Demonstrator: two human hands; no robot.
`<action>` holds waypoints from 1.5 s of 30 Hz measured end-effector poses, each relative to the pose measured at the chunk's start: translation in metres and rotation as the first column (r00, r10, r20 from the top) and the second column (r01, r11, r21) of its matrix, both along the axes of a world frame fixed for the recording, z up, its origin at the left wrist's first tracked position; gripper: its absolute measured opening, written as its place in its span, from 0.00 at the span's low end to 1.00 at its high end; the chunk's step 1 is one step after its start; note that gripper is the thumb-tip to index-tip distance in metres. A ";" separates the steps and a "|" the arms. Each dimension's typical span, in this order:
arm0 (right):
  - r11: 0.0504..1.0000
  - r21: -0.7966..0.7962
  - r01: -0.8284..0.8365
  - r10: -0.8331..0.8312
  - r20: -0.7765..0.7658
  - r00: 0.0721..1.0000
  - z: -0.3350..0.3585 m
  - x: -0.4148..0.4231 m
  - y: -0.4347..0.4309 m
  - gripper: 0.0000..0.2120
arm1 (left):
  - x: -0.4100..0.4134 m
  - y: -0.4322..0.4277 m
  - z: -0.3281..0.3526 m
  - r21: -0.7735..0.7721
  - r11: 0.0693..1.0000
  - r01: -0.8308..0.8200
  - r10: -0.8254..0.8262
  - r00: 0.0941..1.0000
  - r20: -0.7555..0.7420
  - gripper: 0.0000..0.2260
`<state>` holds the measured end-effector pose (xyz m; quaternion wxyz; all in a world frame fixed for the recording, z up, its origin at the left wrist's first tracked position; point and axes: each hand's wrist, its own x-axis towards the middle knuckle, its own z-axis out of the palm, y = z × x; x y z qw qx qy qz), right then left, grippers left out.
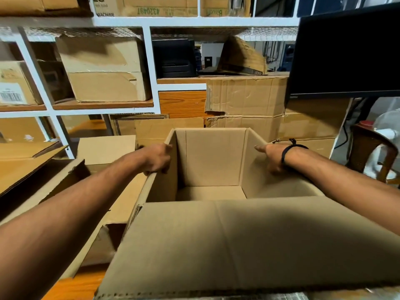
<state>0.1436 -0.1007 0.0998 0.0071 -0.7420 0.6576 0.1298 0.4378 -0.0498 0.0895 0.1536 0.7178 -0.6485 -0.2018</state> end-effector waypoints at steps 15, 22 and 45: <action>0.946 -0.301 0.119 -0.093 0.099 0.991 0.067 0.003 0.073 0.40 | 0.002 0.056 0.080 -0.234 0.971 0.041 -0.052 0.998 -0.041 0.10; 0.908 -0.405 0.111 -0.130 -0.018 0.991 0.103 0.045 0.129 0.40 | 0.044 0.104 0.107 -0.301 0.951 0.070 -0.078 0.997 -0.017 0.09; 0.888 -0.460 0.000 0.025 0.049 0.998 0.164 0.125 0.263 0.52 | 0.129 0.246 0.159 -0.446 0.895 0.007 -0.061 0.992 -0.108 0.29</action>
